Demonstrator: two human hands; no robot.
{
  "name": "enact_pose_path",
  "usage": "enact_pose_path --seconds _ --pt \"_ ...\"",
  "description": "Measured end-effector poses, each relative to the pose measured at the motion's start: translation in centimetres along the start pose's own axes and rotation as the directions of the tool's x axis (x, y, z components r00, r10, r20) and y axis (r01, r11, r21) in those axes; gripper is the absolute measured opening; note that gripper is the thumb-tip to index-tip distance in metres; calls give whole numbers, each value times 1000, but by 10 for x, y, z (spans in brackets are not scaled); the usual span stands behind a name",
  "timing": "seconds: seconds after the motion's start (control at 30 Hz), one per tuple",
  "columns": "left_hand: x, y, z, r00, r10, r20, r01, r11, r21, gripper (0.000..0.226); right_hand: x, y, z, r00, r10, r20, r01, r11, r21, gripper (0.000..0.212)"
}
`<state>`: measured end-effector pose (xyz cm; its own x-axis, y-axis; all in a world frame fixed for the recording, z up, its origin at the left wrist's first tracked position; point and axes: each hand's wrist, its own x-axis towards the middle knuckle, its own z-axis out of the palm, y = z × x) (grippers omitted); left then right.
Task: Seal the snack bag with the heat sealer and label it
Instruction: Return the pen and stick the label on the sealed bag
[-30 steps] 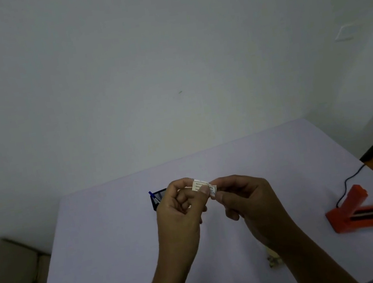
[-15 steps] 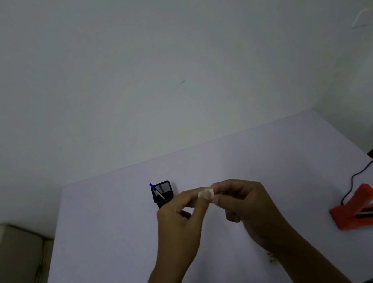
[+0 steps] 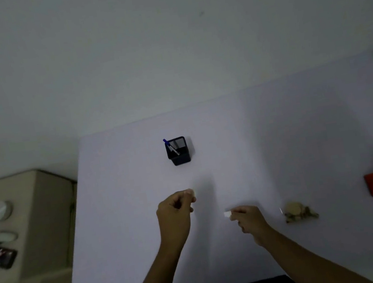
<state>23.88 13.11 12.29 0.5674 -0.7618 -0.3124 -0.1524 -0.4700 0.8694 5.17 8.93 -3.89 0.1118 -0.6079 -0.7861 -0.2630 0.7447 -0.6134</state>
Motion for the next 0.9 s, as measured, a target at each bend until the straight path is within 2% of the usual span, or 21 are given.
enact_pose_path --seconds 0.07,0.17,0.23,0.3,0.4,0.47,0.53,0.6,0.67,0.77,0.9 --pt "-3 -14 2 998 -66 15 66 998 11 19 14 20 4 997 53 -50 -54 998 -29 12" --pt "-8 -26 4 994 -106 36 106 994 8 21 25 31 9 993 33 -116 -48 992 -121 11" --pt "-10 -29 7 992 -114 50 114 993 2 21 26 30 9 987 -26 -160 -7 979 -202 3" --pt "-10 -29 11 991 -114 65 114 994 0 23 22 24 7 977 -87 -196 28 958 -286 5" --pt "-9 -33 20 996 -59 72 58 998 20 24 0 4 5 955 -208 -211 139 943 -303 8" --pt "-4 -34 28 998 25 55 -30 996 87 19 -21 -16 3 940 -313 -139 277 934 -225 10" --pt "-3 -33 42 977 190 101 -206 960 187 15 -54 -41 -4 923 -376 -79 373 927 -48 13" --pt "-4 -33 52 911 366 188 -410 847 338 16 -81 -63 -4 924 -383 -21 383 918 104 17" --pt "-6 -35 56 854 462 237 -519 736 435 15 -97 -75 3 936 -352 12 343 918 198 19" --pt "-7 -37 63 824 483 296 -567 714 412 22 -108 -81 1 950 -309 -33 306 912 275 19" --pt "-10 -29 83 723 539 433 -681 663 311 33 -109 -80 -24 953 -282 -111 303 901 310 13"
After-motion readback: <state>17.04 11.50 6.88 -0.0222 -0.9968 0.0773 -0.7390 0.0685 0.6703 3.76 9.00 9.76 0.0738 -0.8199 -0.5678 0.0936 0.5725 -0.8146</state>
